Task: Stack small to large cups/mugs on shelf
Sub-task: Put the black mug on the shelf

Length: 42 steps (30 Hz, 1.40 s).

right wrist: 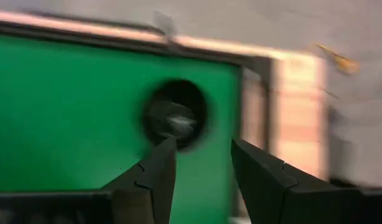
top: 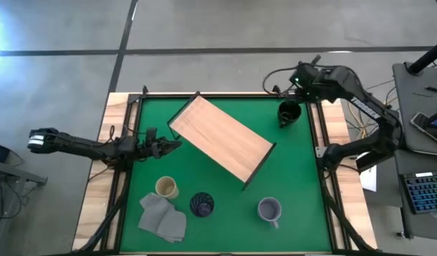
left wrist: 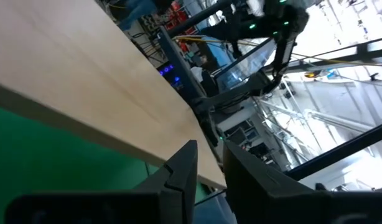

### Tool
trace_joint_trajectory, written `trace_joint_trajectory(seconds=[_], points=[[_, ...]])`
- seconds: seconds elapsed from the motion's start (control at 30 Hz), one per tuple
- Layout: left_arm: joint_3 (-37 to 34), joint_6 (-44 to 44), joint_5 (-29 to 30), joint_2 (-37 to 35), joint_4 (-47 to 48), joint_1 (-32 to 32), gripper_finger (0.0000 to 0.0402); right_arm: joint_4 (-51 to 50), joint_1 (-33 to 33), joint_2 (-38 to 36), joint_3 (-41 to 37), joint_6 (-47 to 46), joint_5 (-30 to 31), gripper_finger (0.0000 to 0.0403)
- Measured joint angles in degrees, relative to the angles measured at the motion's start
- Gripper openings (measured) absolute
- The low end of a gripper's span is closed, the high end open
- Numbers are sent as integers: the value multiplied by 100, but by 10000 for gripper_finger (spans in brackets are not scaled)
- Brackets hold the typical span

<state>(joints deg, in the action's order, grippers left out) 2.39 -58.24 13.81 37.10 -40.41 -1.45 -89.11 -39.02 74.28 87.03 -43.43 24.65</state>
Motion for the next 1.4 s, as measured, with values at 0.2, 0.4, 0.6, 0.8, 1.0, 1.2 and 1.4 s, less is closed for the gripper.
trace_joint_trajectory(seconds=[0.2,0.4,0.6,0.8,1.0,1.2,1.4], points=[[9,16,-1,-24,27,0,63,239,-1320,-173,-651,692,-683,148],[4,52,-3,11,33,0,63,1087,-1612,-233,-1274,1454,-1695,148],[4,59,-3,137,35,-2,63,1296,-1573,-253,-1704,1494,-1617,148],[6,50,-3,296,41,-2,63,2038,-1421,-230,-2332,807,-1726,148],[38,46,-2,372,22,0,63,2524,-1430,-208,-3113,-293,-1489,148],[31,46,1,370,5,0,63,2643,-1414,-215,-3616,-821,-1474,148],[29,42,7,359,28,0,63,2733,-1408,-240,-3571,-869,-1750,148]])
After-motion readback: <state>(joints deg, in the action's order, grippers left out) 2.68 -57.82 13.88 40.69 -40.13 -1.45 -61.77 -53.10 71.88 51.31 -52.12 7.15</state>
